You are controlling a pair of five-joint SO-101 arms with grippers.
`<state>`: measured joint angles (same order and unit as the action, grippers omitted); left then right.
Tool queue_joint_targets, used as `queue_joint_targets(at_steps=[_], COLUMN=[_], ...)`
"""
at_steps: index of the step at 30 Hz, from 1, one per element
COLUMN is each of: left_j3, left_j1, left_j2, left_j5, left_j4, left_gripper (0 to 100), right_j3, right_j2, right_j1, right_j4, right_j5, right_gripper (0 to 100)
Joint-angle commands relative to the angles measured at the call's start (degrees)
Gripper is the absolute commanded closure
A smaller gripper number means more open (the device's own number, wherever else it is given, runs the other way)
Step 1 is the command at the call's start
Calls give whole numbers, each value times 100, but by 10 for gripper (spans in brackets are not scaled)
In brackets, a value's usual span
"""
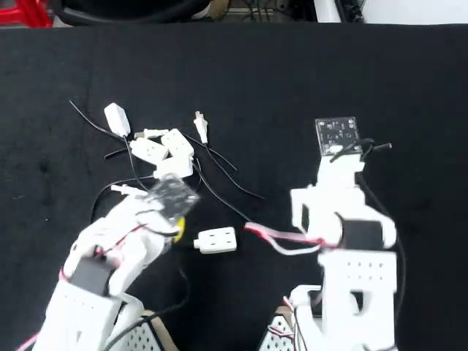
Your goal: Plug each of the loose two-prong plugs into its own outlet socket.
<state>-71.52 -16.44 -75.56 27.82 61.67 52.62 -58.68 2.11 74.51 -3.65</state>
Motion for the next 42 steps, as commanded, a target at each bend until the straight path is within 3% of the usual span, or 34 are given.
queue_joint_targets(at_steps=[1, 5, 11, 16, 24, 33, 42], left_j3=[1007, 1332, 884, 884, 822, 1516, 1692], left_j1=[-418, -787, -1560, -1736, -1859, -1604, -1499], left_j2=[1881, 3042, 3244, 3305, 3420, 5635, 5670], left_j5=[844, 1451, 2418, 2435, 2409, 2391, 1776], left_j4=[185, 26, -870, -1345, -1776, -2119, -2101], left_gripper=[815, 815, 814, 734, 729, 735, 887], right_j3=[-470, -549, -558, -523, -523, -523, -523], right_j2=[831, 1174, 1235, 1262, 1244, 1244, 1244], right_j1=[712, 1169, 1908, 2233, 2207, 2198, 2198], right_j4=[-246, -466, -466, -466, -484, -484, -501], right_j5=[-26, -26, -211, -431, -431, -431, -413], right_gripper=[987, 987, 987, 987, 987, 987, 987])
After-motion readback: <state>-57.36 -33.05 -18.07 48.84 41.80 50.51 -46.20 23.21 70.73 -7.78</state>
